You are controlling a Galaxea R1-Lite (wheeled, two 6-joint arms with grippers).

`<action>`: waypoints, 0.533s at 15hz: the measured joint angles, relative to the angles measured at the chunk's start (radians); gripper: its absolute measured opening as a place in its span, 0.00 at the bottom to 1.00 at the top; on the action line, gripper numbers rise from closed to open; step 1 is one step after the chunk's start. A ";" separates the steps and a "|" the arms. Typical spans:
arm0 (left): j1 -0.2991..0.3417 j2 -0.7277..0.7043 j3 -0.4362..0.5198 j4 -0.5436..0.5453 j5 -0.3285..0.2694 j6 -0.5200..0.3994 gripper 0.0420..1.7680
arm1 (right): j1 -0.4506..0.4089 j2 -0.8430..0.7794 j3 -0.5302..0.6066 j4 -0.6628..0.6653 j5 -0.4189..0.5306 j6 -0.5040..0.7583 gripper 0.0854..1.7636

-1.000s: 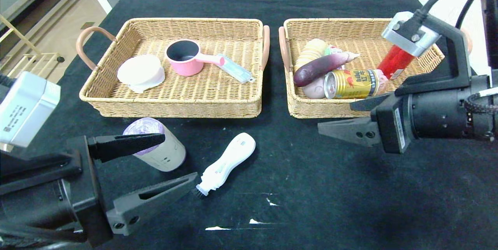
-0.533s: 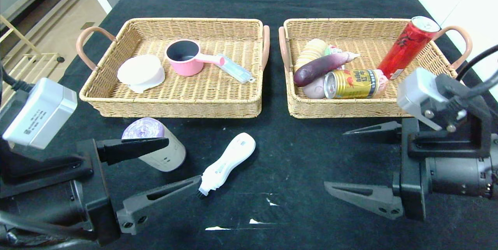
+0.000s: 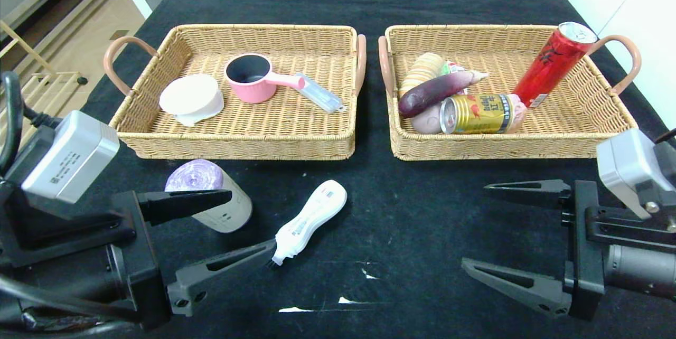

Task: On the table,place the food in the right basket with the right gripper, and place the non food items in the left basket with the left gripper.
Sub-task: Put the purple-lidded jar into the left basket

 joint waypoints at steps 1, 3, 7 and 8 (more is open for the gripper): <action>0.000 0.004 0.001 -0.001 0.001 0.000 0.97 | -0.026 0.007 0.031 -0.054 0.018 0.000 0.96; 0.000 0.013 0.003 -0.009 0.004 -0.001 0.97 | -0.064 0.025 0.080 -0.136 0.038 0.003 0.96; 0.000 0.020 0.007 -0.010 0.014 0.005 0.97 | -0.101 0.039 0.120 -0.182 0.040 0.005 0.96; -0.002 0.017 0.006 -0.011 0.025 0.007 0.97 | -0.108 0.038 0.122 -0.183 0.040 0.005 0.96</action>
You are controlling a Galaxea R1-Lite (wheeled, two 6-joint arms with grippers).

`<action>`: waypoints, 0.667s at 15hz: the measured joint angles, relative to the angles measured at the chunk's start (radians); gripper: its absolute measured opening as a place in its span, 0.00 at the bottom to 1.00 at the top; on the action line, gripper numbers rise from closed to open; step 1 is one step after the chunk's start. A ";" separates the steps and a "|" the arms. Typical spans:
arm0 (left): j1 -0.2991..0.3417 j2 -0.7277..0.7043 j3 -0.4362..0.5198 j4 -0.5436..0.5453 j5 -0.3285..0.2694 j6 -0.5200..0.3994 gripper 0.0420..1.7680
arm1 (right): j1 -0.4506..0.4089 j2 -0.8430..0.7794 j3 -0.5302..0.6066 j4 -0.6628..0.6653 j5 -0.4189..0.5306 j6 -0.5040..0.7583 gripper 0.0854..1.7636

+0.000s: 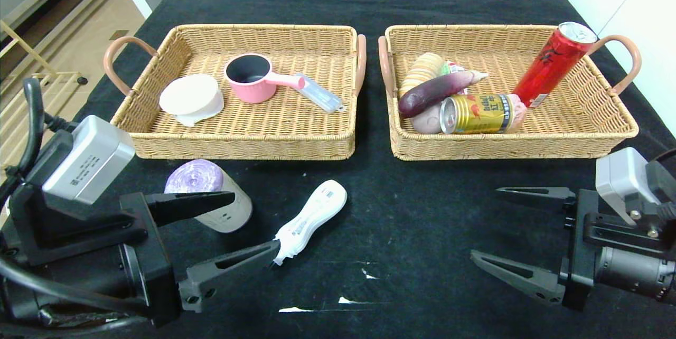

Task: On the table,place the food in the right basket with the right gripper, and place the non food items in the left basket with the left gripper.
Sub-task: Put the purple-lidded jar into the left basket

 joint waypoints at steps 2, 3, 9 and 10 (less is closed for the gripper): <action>-0.003 -0.008 -0.004 0.000 0.020 0.005 0.97 | -0.004 -0.002 0.005 0.000 0.000 0.000 0.96; -0.004 -0.014 -0.006 0.001 0.024 0.008 0.97 | -0.001 -0.003 0.007 0.000 0.000 0.000 0.96; -0.005 -0.025 -0.034 0.008 0.151 0.021 0.97 | 0.005 -0.014 0.014 0.001 -0.002 0.000 0.96; -0.005 -0.027 -0.053 0.018 0.191 0.021 0.97 | 0.005 -0.013 0.012 0.000 -0.002 0.001 0.96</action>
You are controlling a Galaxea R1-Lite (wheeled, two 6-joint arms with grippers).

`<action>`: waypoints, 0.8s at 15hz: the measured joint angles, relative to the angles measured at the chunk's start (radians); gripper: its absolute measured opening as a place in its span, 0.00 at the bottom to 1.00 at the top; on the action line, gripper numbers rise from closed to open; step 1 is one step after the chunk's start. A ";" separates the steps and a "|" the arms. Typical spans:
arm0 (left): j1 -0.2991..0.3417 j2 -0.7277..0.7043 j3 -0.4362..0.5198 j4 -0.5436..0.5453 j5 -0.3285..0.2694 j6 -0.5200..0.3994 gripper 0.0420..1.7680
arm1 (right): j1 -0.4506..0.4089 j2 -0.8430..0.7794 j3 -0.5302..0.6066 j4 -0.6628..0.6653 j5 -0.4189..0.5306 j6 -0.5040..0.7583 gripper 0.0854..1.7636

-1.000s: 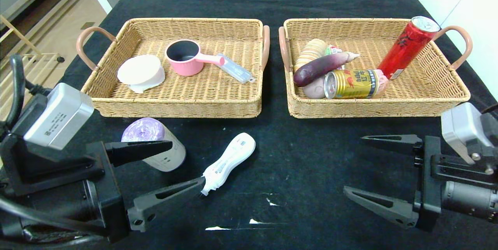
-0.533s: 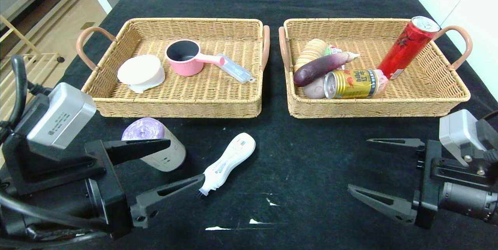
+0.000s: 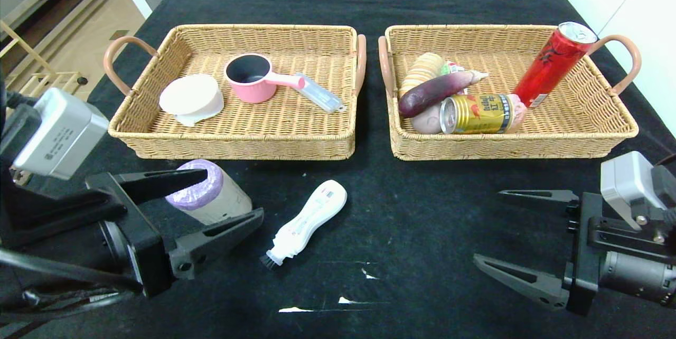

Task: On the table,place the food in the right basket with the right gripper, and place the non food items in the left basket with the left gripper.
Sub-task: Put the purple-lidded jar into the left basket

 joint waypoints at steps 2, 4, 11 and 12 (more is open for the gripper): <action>0.000 -0.008 -0.042 0.045 0.082 -0.001 0.97 | 0.000 0.000 -0.001 0.000 -0.001 0.001 0.96; 0.003 -0.013 -0.097 0.139 0.161 -0.014 0.97 | 0.001 0.000 0.000 0.001 0.000 -0.001 0.96; 0.055 0.024 -0.338 0.456 0.271 -0.232 0.97 | 0.021 0.010 0.012 0.001 -0.002 -0.014 0.96; 0.063 0.040 -0.354 0.461 0.273 -0.244 0.97 | 0.022 0.012 0.013 0.000 -0.002 -0.016 0.96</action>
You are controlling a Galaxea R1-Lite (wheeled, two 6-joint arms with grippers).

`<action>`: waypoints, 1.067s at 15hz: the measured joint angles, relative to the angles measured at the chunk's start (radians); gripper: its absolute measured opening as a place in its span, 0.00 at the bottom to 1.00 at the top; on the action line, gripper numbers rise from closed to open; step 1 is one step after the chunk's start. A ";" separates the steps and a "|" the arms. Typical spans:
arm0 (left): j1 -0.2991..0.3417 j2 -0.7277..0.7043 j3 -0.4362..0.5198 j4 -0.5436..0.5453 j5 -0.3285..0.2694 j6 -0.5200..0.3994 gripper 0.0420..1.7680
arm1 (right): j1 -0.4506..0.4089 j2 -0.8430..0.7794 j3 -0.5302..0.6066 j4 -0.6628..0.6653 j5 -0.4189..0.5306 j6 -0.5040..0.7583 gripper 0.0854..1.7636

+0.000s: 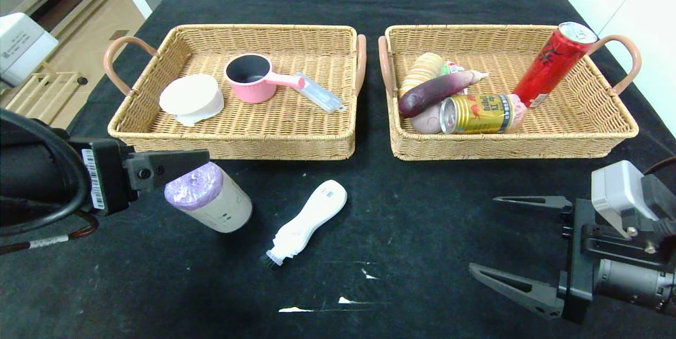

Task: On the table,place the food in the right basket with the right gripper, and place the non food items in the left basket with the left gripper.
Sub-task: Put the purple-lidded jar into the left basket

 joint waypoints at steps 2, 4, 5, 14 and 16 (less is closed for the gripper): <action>0.010 0.024 -0.017 0.021 0.001 -0.013 0.97 | 0.000 0.002 0.000 0.000 0.000 0.000 0.96; 0.021 0.043 -0.036 0.072 -0.008 -0.017 0.97 | 0.000 0.003 0.001 0.000 0.000 0.000 0.96; 0.026 0.054 -0.042 0.079 -0.011 -0.017 0.97 | 0.000 0.003 0.001 0.000 0.000 -0.001 0.96; 0.032 0.132 -0.021 0.082 -0.013 -0.005 0.97 | 0.007 0.011 0.007 0.000 0.000 -0.015 0.97; 0.031 0.142 -0.011 0.074 -0.013 0.005 0.97 | 0.007 0.011 0.007 0.000 0.000 -0.015 0.97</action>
